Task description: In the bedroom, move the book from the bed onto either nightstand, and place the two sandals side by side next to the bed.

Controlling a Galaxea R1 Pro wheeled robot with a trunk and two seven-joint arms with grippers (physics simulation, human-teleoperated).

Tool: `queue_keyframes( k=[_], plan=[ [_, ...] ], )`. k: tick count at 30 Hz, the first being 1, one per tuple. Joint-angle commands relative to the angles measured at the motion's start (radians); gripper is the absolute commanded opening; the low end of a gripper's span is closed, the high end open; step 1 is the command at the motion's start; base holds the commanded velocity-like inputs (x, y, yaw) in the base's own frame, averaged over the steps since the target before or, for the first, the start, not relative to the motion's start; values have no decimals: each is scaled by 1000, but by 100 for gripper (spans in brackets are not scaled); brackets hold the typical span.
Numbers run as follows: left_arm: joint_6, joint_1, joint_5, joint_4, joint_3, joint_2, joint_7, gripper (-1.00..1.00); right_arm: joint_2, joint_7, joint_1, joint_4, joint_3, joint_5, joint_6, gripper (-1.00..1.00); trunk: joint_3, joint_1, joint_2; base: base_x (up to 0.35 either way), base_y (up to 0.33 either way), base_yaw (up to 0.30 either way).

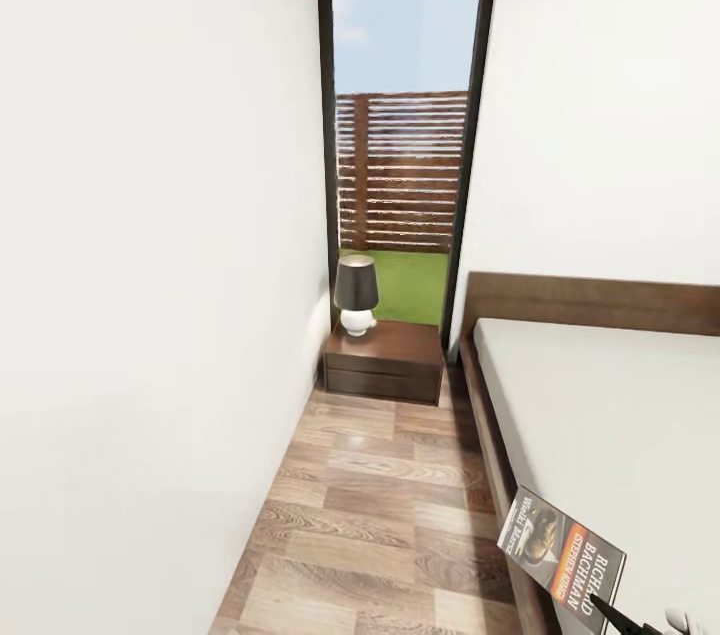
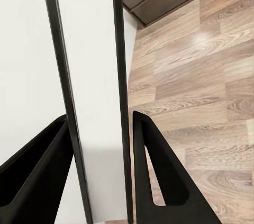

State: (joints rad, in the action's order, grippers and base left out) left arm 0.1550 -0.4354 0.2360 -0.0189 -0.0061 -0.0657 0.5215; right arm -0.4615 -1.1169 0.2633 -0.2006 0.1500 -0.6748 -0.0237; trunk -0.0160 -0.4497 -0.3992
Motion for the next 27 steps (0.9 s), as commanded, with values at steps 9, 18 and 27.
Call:
queue_keyframes(
  k=[9, 18, 27],
  plan=[
    [8, 0, 8, 0, -1, 0, 0, 100, 0, -3, 1, 1, 1, -1, -2, -100, 9, 0, -1, 0, 0, 0],
    [8, 0, 8, 1, 0, 0, 0, 100, 0, -3, 1, 1, 1, -1, -2, -100, 16, 0, -1, 0, 0, 0],
    [8, 0, 8, 0, 0, 0, 0, 100, 0, -3, 1, 1, 1, -2, -2, -100, 24, 0, -1, 0, 0, 0]
  ],
)
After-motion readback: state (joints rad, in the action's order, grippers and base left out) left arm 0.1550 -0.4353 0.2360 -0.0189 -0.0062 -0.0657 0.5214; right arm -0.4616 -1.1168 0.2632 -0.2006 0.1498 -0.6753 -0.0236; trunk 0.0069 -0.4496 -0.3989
